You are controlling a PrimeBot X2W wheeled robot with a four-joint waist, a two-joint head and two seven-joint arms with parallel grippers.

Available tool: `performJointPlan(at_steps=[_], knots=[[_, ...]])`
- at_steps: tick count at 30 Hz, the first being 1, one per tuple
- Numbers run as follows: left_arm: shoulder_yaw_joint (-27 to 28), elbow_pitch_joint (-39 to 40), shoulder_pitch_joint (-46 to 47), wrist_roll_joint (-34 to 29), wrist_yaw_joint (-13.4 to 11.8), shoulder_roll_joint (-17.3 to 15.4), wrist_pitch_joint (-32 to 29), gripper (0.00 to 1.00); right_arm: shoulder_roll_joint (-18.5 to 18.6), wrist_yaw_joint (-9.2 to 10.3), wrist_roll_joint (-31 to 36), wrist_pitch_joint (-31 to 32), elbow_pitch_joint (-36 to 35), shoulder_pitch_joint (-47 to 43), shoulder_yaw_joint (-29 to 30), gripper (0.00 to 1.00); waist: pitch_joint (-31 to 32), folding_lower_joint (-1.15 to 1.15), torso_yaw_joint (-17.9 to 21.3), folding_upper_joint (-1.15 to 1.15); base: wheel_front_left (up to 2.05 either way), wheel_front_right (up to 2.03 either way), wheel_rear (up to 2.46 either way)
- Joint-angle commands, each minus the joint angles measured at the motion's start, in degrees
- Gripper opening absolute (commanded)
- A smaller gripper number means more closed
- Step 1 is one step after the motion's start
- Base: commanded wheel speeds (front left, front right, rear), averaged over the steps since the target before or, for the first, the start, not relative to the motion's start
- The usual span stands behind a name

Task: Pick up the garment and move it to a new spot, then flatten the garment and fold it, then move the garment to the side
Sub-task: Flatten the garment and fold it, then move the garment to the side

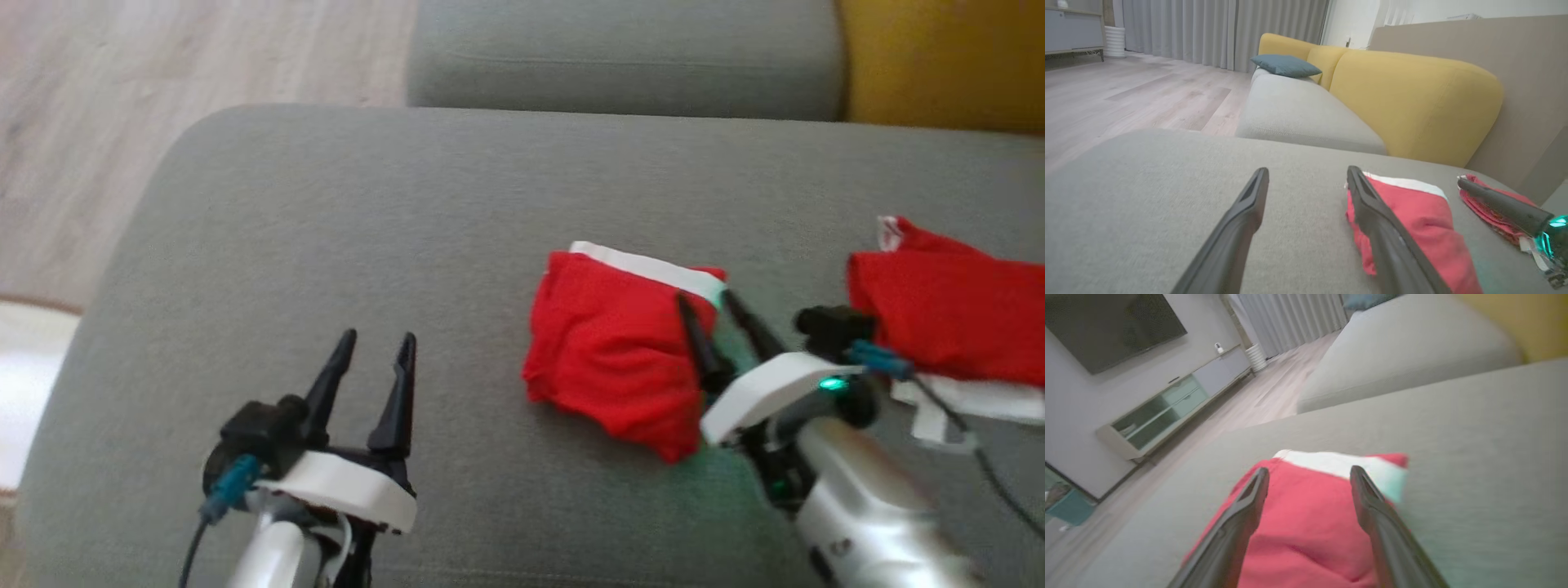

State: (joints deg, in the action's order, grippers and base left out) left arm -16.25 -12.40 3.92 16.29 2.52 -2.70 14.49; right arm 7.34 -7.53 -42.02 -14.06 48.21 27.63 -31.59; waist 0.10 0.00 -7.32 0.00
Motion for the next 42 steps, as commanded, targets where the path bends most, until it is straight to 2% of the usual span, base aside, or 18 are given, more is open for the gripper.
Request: performJointPlan(at_steps=[1, 4, 9, 15, 20, 30, 35, 42], knots=[[2.4, 2.9, 3.4, 0.3, -0.2, -0.2, 0.5, 1.0, 0.5, 0.04, 3.4, -0.8, -1.8, 1.2, 1.7, 1.0, 0.2, 0.0, 2.7, 0.0, 0.0, 0.0, 0.0], [3.1, 4.8, 3.7, 0.5, -0.3, -0.2, 0.5, 1.0, 1.6, 0.04, 13.7, -0.9, -6.8, -1.6, 10.4, 1.0, 0.1, 0.0, 4.9, 0.0, 0.0, 0.0, 0.0], [3.4, 5.7, 4.1, 0.4, -0.5, -0.2, 0.5, 1.0, -1.7, 0.04, 28.1, -0.9, -17.5, -11.1, 23.8, 1.0, -0.1, 0.0, 7.4, 0.0, 0.0, 0.0, 0.0], [3.3, 5.2, 3.8, -0.9, -0.5, -0.2, 0.5, 1.0, -4.2, 0.04, 34.7, -0.8, -25.6, -18.5, 30.2, 1.0, -0.2, 0.0, 8.8, 0.0, 0.0, 0.0, 0.0], [3.6, 4.6, 2.3, -1.2, -0.8, -0.2, 0.5, 1.0, -4.4, 0.04, 32.4, 0.3, -30.5, -23.0, 29.7, 1.0, -0.5, 0.0, 9.0, 0.0, 0.0, 0.0, 0.0], [1.8, 4.0, 2.9, -1.3, 0.0, -0.2, 0.5, 1.0, -4.5, 0.04, 31.2, 3.2, -32.3, -22.3, 27.5, 1.0, -3.0, 0.0, 5.2, 0.0, 0.0, 0.0, 0.0], [0.6, 3.5, 4.0, -1.0, 0.3, -0.2, 0.5, 1.0, -4.5, 0.04, 27.7, 7.0, -30.3, -19.3, 23.8, 1.0, -5.9, 0.0, 2.2, 0.0, 0.0, 0.0, 0.0], [-1.6, 3.3, 5.9, -0.2, 0.6, -0.2, 0.5, 1.0, -4.5, 0.04, 22.5, 10.9, -23.4, -14.0, 21.0, 1.0, -9.7, 0.0, -2.6, 0.0, 0.0, 0.0, 0.0]])
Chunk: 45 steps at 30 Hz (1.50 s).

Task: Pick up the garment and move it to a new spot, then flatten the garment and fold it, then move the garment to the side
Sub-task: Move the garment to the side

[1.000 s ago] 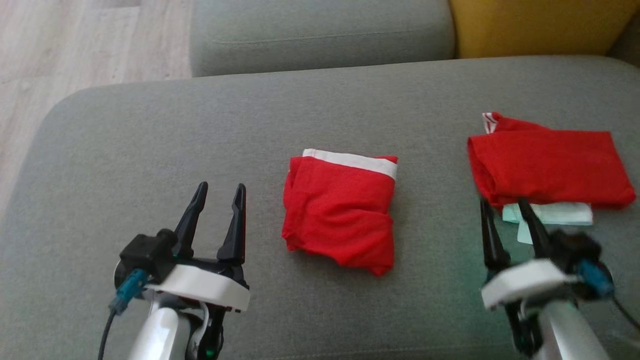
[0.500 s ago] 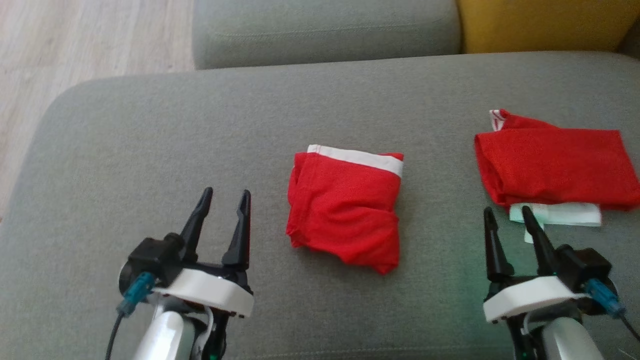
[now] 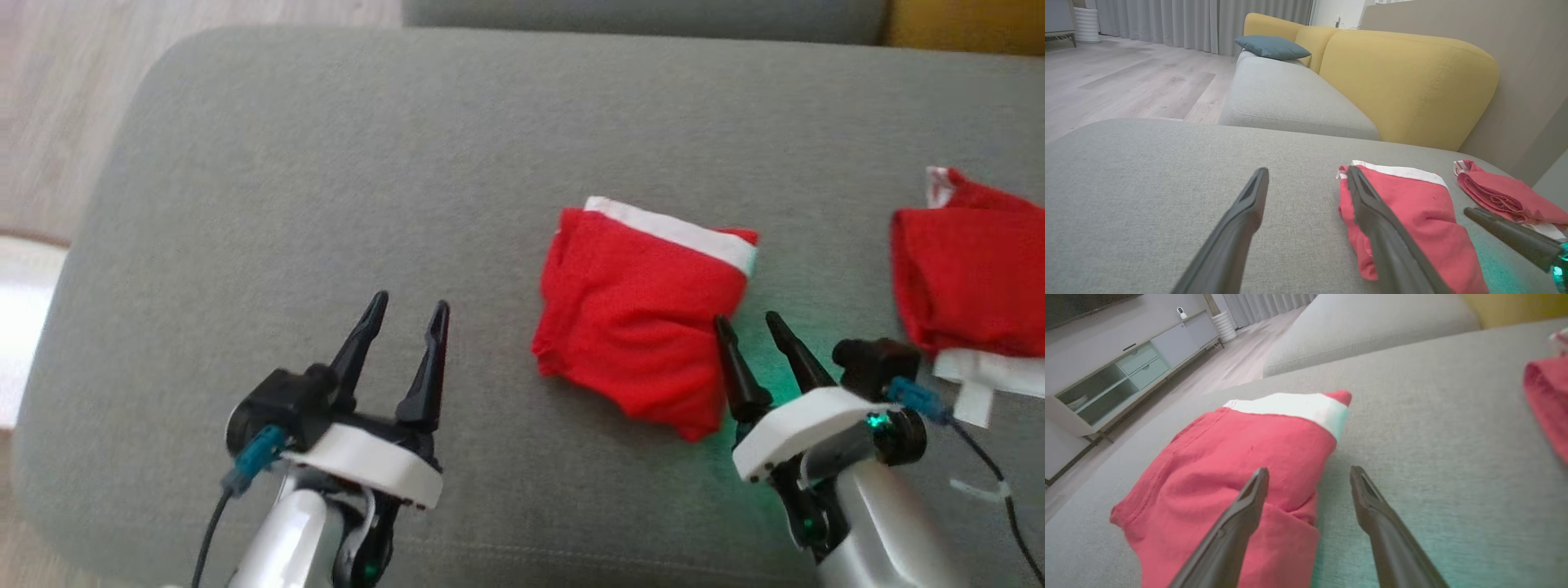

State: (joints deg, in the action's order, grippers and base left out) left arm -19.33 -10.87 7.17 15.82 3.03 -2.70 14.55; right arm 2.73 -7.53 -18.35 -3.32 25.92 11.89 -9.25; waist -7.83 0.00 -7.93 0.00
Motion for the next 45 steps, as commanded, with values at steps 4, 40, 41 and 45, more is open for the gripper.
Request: performJointPlan(at_steps=[4, 40, 41, 45], knots=[[0.8, 1.8, 3.7, 0.8, -0.1, -0.2, 0.4, 1.0, 0.2, 0.04, -4.9, 1.9, 3.9, 4.7, -1.9, 1.0, -3.3, 0.0, -4.3, 0.0, 0.0, 0.0, 0.0], [3.4, 2.6, 3.4, 0.3, -0.1, -0.2, 0.4, 1.0, 35.7, 0.04, 3.2, 12.4, 1.4, 17.4, -19.2, 0.0, -1.6, 0.0, 8.7, 0.0, 0.0, 0.0, 0.0], [3.3, 2.7, 3.6, 0.3, 0.0, -0.2, 0.4, 1.0, 37.7, 0.04, 2.7, 13.0, 0.9, 18.1, -20.0, 0.0, -2.1, 0.0, 8.6, 0.0, 0.0, 0.0, 0.0], [2.7, 2.9, 4.5, 0.7, 0.1, -0.2, 0.4, 1.0, 43.4, 0.04, 2.0, 14.6, 0.6, 20.6, -23.0, 0.0, -3.8, 0.0, 7.9, 0.0, 0.0, 0.0, 0.0]])
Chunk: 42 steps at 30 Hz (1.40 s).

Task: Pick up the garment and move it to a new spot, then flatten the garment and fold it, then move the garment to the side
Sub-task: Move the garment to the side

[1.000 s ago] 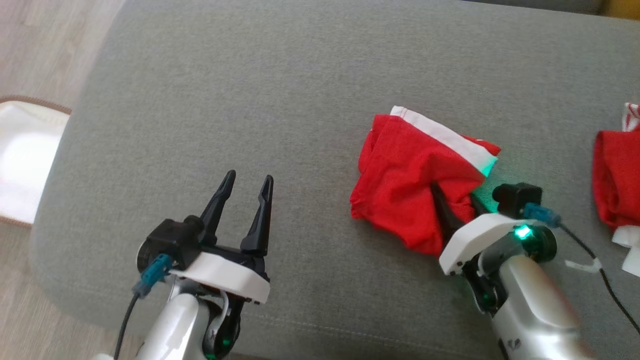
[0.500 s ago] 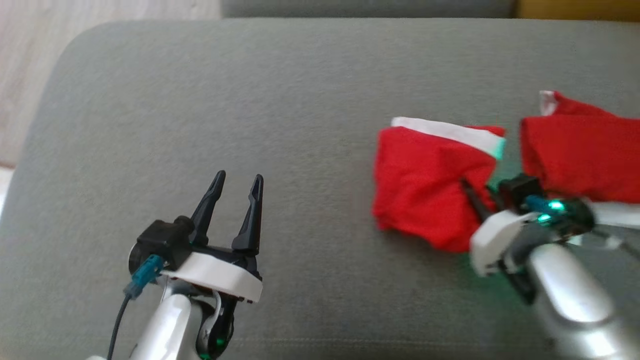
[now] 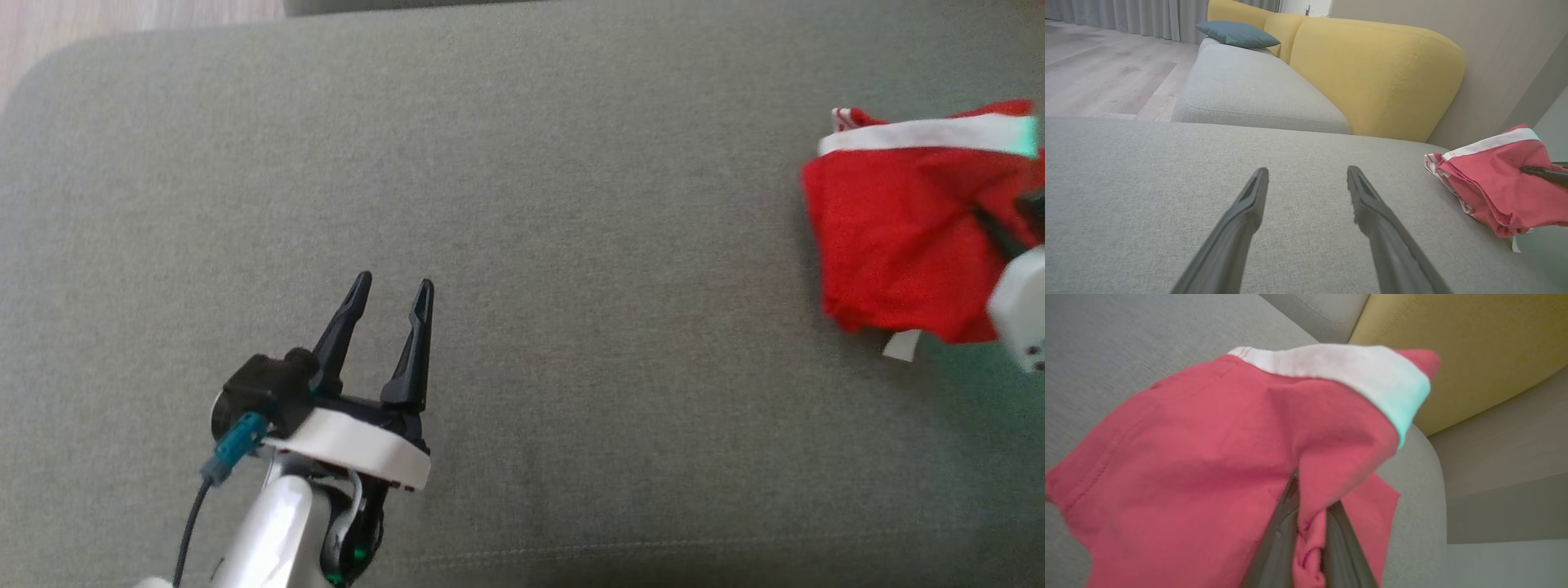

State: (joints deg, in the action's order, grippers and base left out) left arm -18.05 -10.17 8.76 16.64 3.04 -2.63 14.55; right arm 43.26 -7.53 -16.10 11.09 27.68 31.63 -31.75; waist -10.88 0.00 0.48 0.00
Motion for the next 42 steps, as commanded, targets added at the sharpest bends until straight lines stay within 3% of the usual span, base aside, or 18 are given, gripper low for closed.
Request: performJointPlan(at_steps=[1, 8, 22, 23, 24, 25, 35, 42], knots=[[1.3, 2.2, 3.1, 0.0, 0.2, -0.2, 0.4, 1.0, 3.8, 0.04, -0.3, 0.6, -0.9, 1.3, -1.0, 0.0, -1.2, 0.0, -0.8, 0.0, 0.0, 0.0, 0.0], [1.9, 2.5, 4.3, 0.4, 0.3, -0.2, 0.4, 1.0, 8.0, 0.04, 2.6, 4.9, 1.4, 3.5, -2.9, 0.0, -3.8, 0.0, -2.2, 0.0, 0.0, 0.0, 0.0], [2.2, 2.7, 5.5, 0.8, 0.3, -0.2, 0.4, 1.0, 7.0, 0.04, 8.3, 10.7, 3.5, 2.9, 4.0, 0.0, -6.2, 0.0, -3.3, 0.0, 0.0, 0.0, 0.0], [2.3, 2.7, 5.6, 0.8, 0.4, -0.2, 0.4, 1.0, 6.4, 0.04, 8.5, 10.5, 3.6, 2.8, 5.0, 0.29, -6.2, 0.0, -3.3, 0.0, 0.0, 0.0, 0.0], [2.3, 2.7, 5.7, 0.8, 0.4, -0.2, 0.4, 1.0, 5.9, 0.04, 8.9, 10.1, 3.6, 2.7, 5.9, 0.94, -6.3, 0.0, -3.2, 0.0, 0.0, 0.0, 0.0], [2.3, 2.6, 5.8, 0.8, 0.4, -0.2, 0.4, 1.0, 5.3, 0.04, 9.4, 9.8, 3.7, 2.7, 6.9, 1.0, -6.3, 0.0, -3.2, 0.0, 0.0, 0.0, 0.0], [3.1, 1.4, 5.4, 0.4, 0.6, -0.2, 0.4, 1.0, -1.5, 0.04, 16.7, 7.9, 3.4, 2.8, 16.9, 1.0, -3.0, 0.0, -2.5, 0.0, 0.0, 0.0, 0.0], [3.8, 1.6, 4.1, 0.4, 0.1, -0.2, 0.4, 1.0, -11.9, 0.04, 18.1, 0.6, -0.6, 1.5, 23.6, 1.0, 1.6, 0.0, -2.2, 0.0, 0.0, 0.0, 0.0]])
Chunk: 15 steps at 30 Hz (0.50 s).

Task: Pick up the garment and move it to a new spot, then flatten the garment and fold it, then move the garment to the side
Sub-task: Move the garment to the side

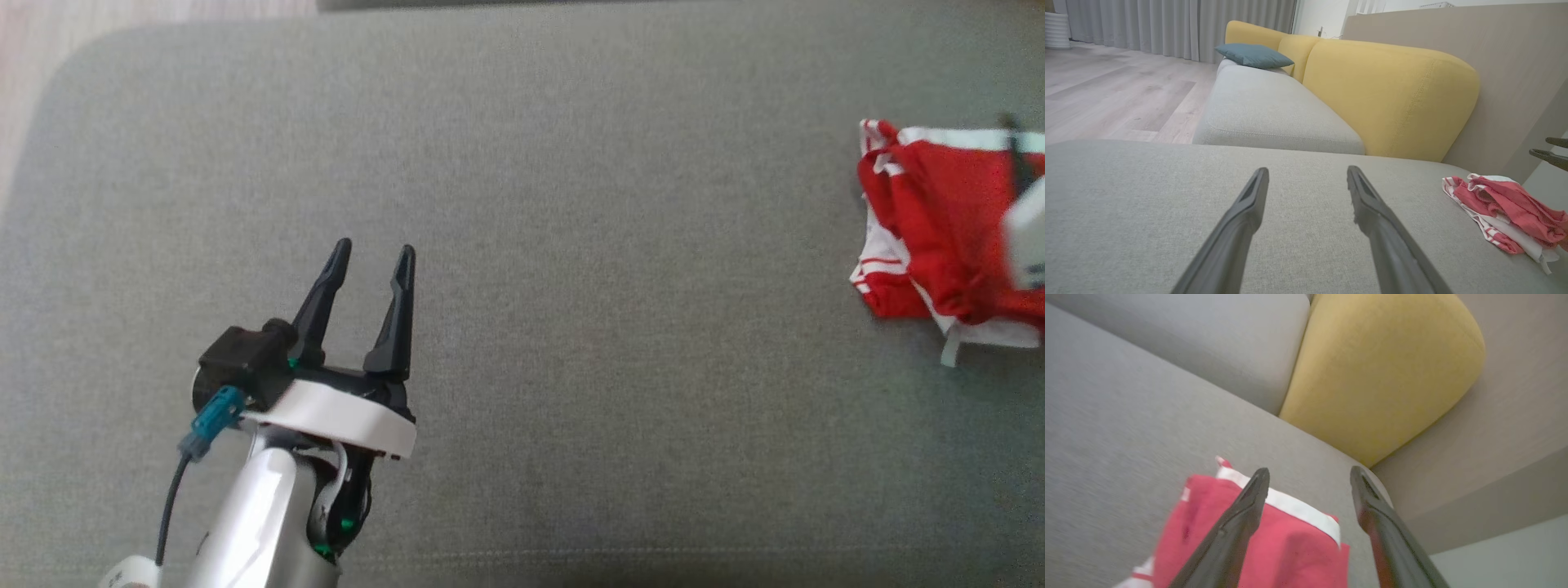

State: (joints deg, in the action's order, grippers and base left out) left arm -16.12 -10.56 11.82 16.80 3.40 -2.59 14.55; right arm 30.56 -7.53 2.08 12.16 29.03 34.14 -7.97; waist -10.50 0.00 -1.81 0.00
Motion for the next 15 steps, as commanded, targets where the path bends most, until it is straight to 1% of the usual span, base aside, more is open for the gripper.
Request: performJointPlan(at_steps=[1, 6, 11, 12, 15], knots=[[2.1, 2.2, 0.7, 0.2, -0.4, -0.3, 0.4, 1.0, -1.2, 0.04, -0.9, -1.8, -2.7, -1.6, 0.3, 1.0, 1.9, 0.0, 0.2, 0.0, 0.0, 0.0, 0.0], [3.0, 3.4, -0.6, -0.1, -0.9, -0.3, 0.4, 1.0, -11.2, 0.04, -4.8, -9.2, -7.9, -5.7, 3.0, 1.0, 5.3, 0.0, 0.0, 0.0, 0.0, 0.0, 0.0], [3.4, 3.6, -2.6, -0.3, -1.4, -0.3, 0.4, 1.0, -20.9, 0.04, -6.4, -16.2, -12.7, -13.3, 5.8, 1.0, 8.7, 0.0, -0.6, 0.0, 0.0, 0.0, 0.0], [3.4, 3.6, -2.6, -0.3, -1.4, -0.3, 0.4, 1.0, -20.9, 0.04, -6.4, -16.2, -12.7, -13.3, 5.8, 1.0, 8.7, 0.0, -0.6, 0.0, 0.0, 0.0, 0.0], [3.4, 3.5, -4.3, -0.3, -1.7, -0.3, 0.4, 1.0, -25.2, 0.04, -5.9, -20.0, -14.8, -18.6, 7.2, 1.0, 10.4, 0.0, -0.9, 0.0, 0.0, 0.0, 0.0]])
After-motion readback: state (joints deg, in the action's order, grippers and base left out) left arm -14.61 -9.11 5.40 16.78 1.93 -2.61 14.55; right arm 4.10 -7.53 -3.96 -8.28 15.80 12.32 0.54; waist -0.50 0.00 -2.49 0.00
